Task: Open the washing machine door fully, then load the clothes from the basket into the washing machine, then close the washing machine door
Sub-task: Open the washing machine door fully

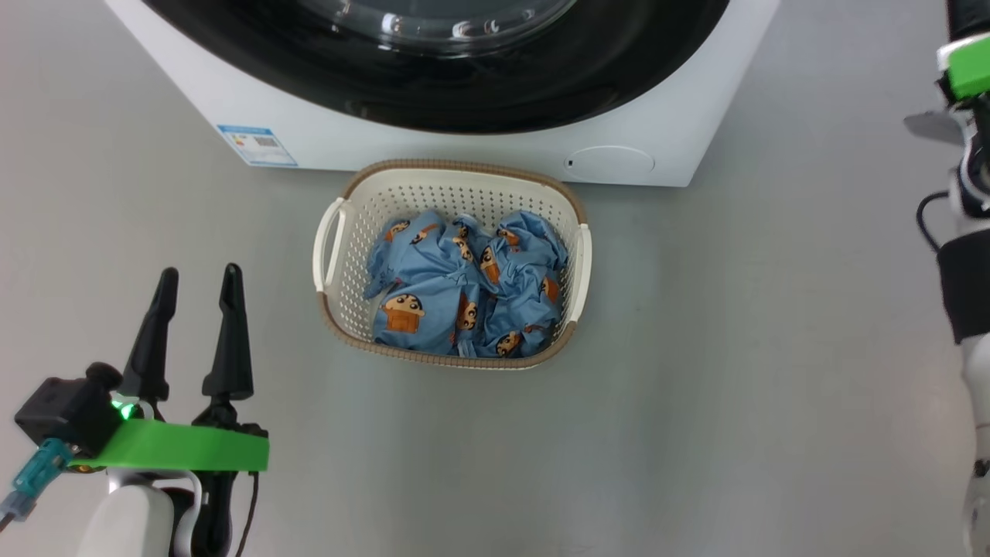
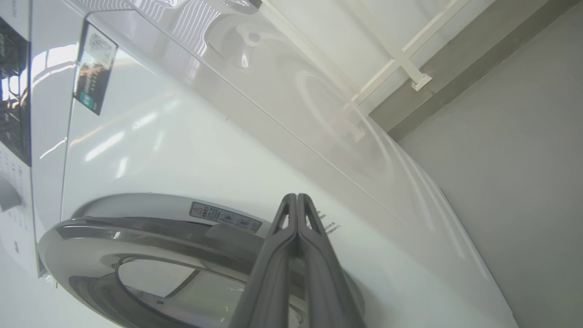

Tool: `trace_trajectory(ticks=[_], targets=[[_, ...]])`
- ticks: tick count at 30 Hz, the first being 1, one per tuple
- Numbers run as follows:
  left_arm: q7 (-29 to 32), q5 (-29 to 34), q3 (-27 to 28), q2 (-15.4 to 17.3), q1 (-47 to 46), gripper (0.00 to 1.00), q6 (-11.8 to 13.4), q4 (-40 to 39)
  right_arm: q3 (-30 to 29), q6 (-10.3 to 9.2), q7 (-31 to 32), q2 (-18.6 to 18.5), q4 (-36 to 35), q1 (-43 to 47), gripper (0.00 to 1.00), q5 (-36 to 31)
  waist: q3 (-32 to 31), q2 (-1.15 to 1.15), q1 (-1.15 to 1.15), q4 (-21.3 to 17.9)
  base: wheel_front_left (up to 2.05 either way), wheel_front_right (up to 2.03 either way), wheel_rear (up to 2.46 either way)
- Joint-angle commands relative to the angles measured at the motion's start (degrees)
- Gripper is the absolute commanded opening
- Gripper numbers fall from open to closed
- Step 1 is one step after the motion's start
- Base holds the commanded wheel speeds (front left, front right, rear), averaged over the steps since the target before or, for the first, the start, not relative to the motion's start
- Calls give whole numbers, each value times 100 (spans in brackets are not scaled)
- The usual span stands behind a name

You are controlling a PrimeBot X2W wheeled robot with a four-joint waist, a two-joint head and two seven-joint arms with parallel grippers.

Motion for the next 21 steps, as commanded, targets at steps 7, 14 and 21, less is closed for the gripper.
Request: trace_trajectory(ticks=[7,14,21], targets=[[-36,-111,122,194,-230,100,-36,-137,-79,26,835,-78,233,-745,0,976,263,0,0,211,0,0,0],[-36,-182,62,169,-307,100,-37,-156,-53,26,1303,-278,570,-1178,0,1311,452,0,0,365,0,0,0],[-36,-234,14,137,-398,100,-37,-188,74,26,1470,-310,860,-1558,0,1315,644,0,0,472,0,0,0]])
